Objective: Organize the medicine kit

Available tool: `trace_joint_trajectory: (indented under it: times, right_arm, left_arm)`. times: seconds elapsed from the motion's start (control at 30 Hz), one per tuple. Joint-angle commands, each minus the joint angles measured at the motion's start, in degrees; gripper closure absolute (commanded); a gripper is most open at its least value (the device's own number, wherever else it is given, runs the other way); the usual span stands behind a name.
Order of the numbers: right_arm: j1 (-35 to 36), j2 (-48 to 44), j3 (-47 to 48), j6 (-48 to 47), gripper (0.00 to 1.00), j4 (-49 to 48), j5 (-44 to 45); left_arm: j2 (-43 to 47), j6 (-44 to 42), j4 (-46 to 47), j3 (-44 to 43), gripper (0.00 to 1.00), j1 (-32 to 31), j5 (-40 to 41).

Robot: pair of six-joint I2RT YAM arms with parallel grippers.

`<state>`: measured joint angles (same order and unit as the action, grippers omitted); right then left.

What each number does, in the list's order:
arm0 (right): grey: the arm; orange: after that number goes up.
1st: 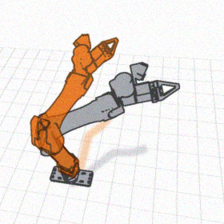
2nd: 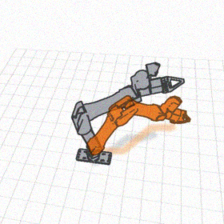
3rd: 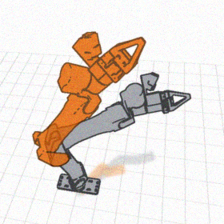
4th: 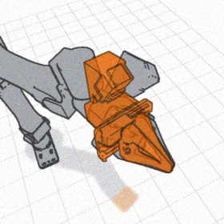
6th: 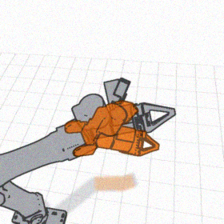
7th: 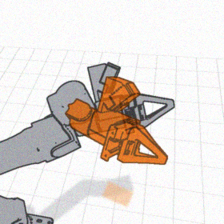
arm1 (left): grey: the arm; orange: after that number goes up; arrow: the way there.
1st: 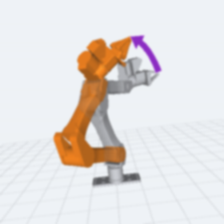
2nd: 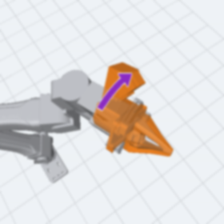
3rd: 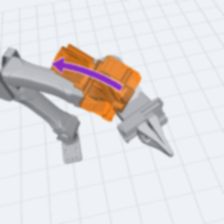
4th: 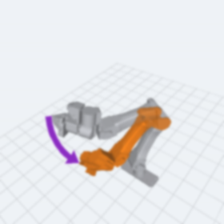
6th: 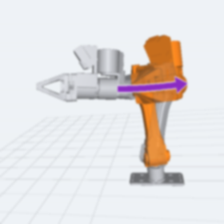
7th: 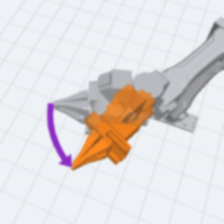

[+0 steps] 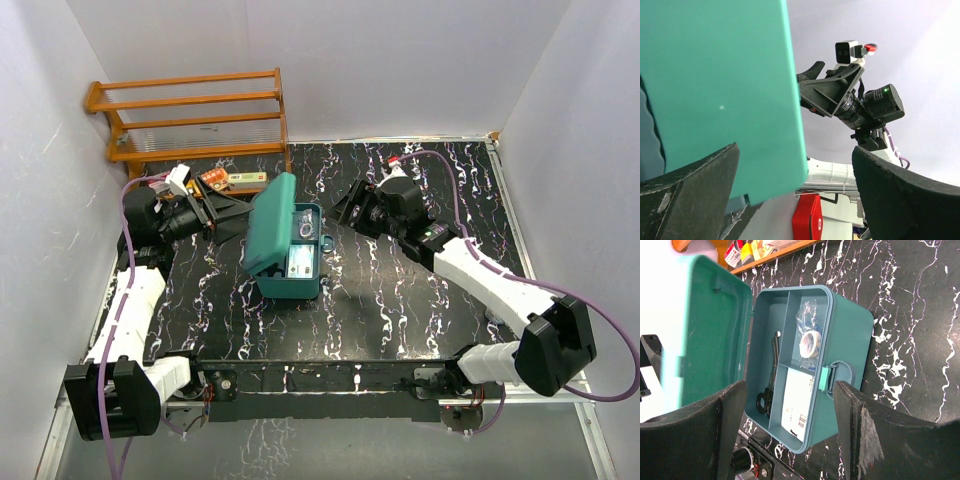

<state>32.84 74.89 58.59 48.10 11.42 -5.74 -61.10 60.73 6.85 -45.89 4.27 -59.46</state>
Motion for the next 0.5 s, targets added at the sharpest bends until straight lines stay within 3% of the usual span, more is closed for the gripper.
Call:
trace_joint_trajectory:
  times: [0.0, 0.1, 0.27, 0.47]
  right_arm:
    - [-0.1, -2.1, -0.4, -1.5, 0.32, -3.8, 2.1]
    - [-0.1, -2.6, -1.2, -1.2, 0.32, -3.7, 4.1]
    - [-0.2, -2.4, -2.4, -1.1, 0.31, -3.9, 4.5]
    - [-0.3, 2.6, -1.6, -4.1, 0.31, -6.3, -4.2]
  left_arm:
    - [-0.4, 1.2, 1.5, -0.8, 0.07, -0.3, -2.6]
    - [-0.9, -5.6, -5.6, -2.6, 0.08, -0.3, 0.7]
    - [-2.8, -23.8, -22.0, -7.0, 0.08, -0.3, 15.5]
    - [-8.3, -24.2, -19.7, -4.6, 0.10, -0.4, 11.8]
